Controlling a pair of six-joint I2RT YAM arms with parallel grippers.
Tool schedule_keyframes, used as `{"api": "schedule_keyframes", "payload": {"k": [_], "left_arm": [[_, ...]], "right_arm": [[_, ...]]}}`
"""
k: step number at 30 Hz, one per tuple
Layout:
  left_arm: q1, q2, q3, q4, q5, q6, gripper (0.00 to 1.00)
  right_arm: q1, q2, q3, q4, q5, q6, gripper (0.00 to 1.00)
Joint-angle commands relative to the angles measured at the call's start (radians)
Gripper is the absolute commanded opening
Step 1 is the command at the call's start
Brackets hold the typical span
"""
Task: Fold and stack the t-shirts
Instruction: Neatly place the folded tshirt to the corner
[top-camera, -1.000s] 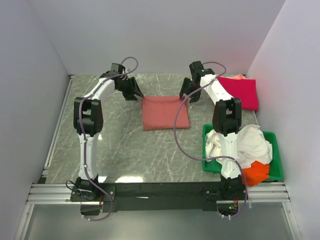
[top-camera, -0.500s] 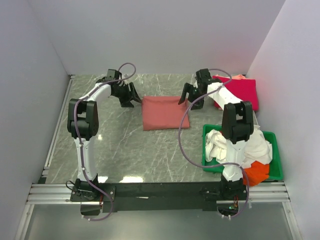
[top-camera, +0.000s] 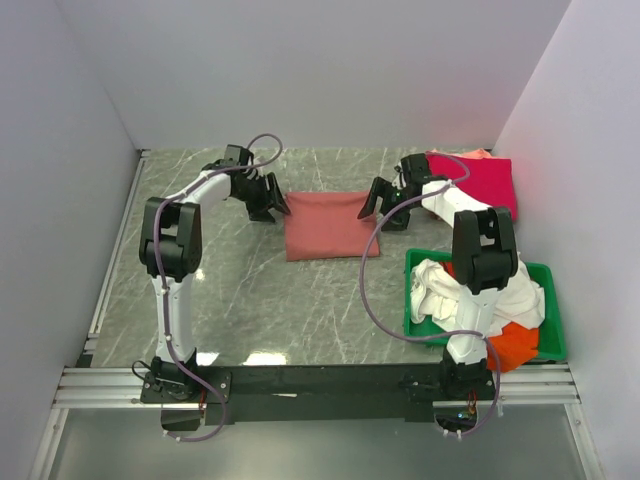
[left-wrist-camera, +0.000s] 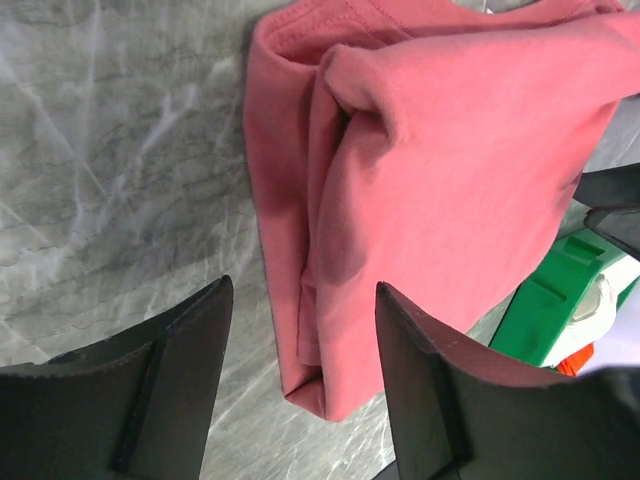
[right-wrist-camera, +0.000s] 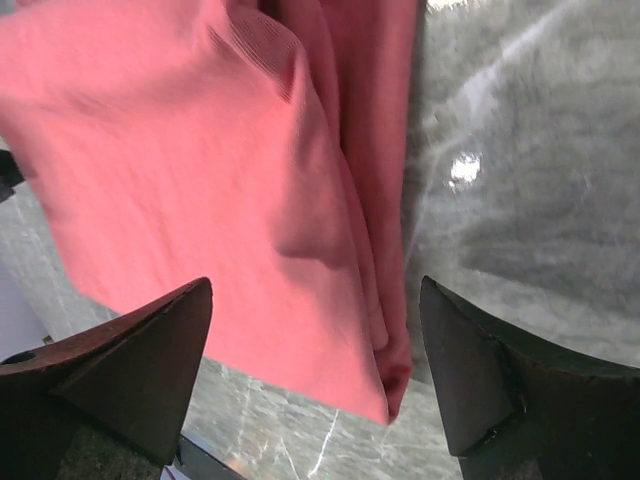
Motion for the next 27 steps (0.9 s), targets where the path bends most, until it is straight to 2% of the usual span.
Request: {"api": "schedule_keyframes", "payload": {"k": [1, 11, 17, 22, 27], "left_arm": [[0.003, 0.016, 0.041, 0.000, -0.014, 0.021, 0.63], [-0.004, 0.060, 0.039, 0.011, 0.007, 0.030, 0.52], [-0.007, 0.088, 0.041, 0.003, 0.004, 0.033, 0.40], [-0.010, 0.100, 0.008, 0.002, -0.011, 0.029, 0.22], [-0.009, 0.120, -0.002, -0.006, -0.027, 0.025, 0.15]], "right_arm": [[-0.009, 0.018, 0.031, 0.059, -0.040, 0.003, 0.90], [-0.026, 0.043, -0.004, 0.064, -0.070, -0.028, 0.90], [-0.029, 0.067, -0.014, 0.090, -0.096, -0.019, 0.90], [-0.025, 0.095, -0.032, 0.129, -0.122, 0.016, 0.89], [-0.005, 0.119, -0.040, 0.133, -0.128, 0.021, 0.89]]}}
